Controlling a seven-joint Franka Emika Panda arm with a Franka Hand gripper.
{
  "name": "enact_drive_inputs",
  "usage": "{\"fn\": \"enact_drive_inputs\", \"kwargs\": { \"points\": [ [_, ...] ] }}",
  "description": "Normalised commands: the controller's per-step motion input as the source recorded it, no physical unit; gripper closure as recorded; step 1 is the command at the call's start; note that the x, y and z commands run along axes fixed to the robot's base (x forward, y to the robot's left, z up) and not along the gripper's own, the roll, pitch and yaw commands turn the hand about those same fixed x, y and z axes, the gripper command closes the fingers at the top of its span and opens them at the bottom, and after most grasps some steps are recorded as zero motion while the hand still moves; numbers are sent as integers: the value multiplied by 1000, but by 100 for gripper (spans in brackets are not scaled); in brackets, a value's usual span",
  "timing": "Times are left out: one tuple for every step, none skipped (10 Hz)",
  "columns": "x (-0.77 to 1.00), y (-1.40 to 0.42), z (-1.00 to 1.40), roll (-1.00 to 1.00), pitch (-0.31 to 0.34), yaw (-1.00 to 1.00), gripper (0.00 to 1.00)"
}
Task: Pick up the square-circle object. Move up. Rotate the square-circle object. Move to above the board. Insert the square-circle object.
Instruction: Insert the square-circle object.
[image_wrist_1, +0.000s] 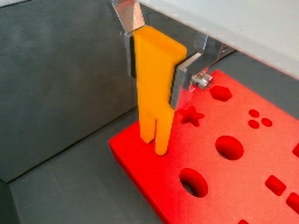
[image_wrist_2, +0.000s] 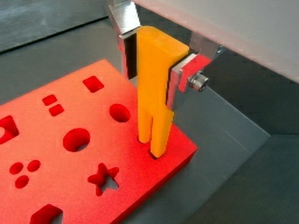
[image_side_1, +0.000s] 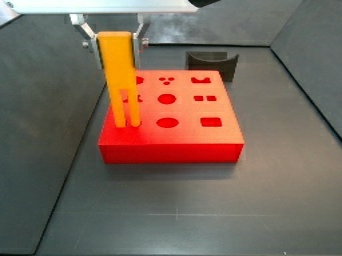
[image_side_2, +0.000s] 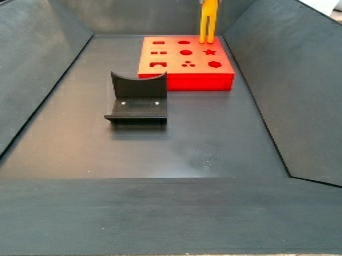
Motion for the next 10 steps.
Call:
{"fn": "enact_drive_inputs", "kwargs": {
  "points": [
    [197,0,-343,4,0,0,100],
    [246,0,-334,20,0,0,100],
    [177,0,-331,23,0,0,100],
    [43,0,-386,6,-24,-40,100],
    [0,0,-394,0,-46,-43,100],
    [0,0,-434,16,-87,0,100],
    [-46,0,-451,17,-110,0,100],
    [-66,0,-434,30,-93,0,100],
    [0,-23,-363,63,-40,0,100],
    [0,0,0,0,34,0,100]
  ]
}}
